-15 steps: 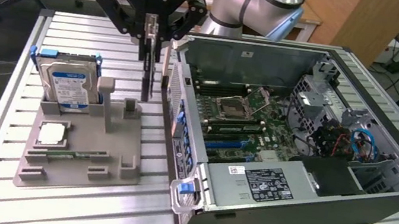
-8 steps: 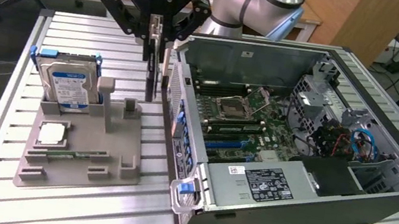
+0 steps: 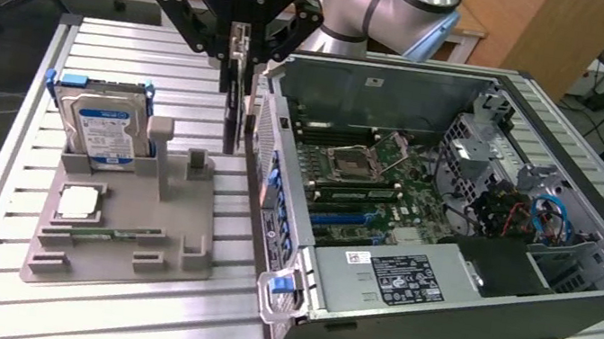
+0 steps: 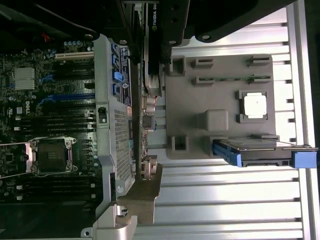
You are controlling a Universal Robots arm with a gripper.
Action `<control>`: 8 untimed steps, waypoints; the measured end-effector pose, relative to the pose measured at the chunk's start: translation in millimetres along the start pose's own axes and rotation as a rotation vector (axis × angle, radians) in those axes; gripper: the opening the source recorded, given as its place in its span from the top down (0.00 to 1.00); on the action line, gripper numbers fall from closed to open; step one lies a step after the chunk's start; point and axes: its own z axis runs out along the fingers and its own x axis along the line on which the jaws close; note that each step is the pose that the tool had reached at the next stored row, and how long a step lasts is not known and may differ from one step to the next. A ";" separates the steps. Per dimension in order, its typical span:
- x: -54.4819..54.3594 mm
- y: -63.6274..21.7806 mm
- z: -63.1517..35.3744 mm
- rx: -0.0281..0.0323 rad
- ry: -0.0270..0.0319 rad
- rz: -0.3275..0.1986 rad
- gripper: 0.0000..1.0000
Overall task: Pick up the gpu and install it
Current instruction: 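Pick up the gpu and move the gpu toward the slot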
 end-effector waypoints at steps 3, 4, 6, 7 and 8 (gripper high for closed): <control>0.0 0.0 0.0 0.0000 0.0000 0.000 0.74; -0.1 0.0 0.0 0.0000 -0.0001 0.000 0.74; -0.9 0.1 0.1 -0.0001 0.0000 0.000 0.74; -1.2 0.1 0.1 -0.0001 -0.0001 0.000 0.74; -1.6 0.1 0.1 0.0000 0.0000 0.000 0.74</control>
